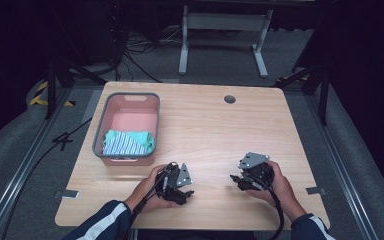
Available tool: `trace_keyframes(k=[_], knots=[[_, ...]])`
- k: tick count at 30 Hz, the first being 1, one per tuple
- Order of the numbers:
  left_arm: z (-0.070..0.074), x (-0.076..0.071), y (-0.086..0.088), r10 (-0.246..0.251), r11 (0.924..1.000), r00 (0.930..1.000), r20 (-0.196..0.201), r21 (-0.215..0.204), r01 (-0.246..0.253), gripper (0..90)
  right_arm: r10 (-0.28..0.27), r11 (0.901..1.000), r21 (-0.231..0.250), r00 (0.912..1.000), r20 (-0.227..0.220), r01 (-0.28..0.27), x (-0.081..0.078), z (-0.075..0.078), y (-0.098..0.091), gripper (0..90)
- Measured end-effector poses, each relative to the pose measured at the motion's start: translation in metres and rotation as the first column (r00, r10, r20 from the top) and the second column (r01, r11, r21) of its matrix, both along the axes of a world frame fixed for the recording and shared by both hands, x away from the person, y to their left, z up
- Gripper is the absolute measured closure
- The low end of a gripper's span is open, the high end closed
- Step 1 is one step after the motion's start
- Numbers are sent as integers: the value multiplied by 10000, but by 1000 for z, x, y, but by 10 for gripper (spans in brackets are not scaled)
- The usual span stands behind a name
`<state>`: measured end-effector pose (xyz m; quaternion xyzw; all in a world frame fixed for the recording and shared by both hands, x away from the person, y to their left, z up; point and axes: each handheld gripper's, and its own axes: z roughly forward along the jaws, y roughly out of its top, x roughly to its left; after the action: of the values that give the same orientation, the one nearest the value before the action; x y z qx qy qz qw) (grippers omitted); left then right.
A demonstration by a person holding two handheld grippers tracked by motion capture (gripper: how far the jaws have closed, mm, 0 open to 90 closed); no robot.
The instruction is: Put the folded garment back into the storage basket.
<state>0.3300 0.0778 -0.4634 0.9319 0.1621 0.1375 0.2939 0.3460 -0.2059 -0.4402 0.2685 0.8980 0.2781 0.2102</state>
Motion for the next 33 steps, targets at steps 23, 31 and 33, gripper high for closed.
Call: trace_keyframes(k=[23,31,33], knots=[[-19,4,14,232,9845,9937,-1100,-1702,-418,186,-731,9751,2035,9941,-796,880,-21,-39,-65,303],[-19,4,13,223,9844,9932,-1139,-1710,-417,177,-810,9583,2677,9933,-827,1004,-21,-46,-70,242],[-19,4,13,214,9847,9934,-1130,-1697,-405,175,-804,9583,2677,9933,-836,1001,-21,-46,-70,239]])
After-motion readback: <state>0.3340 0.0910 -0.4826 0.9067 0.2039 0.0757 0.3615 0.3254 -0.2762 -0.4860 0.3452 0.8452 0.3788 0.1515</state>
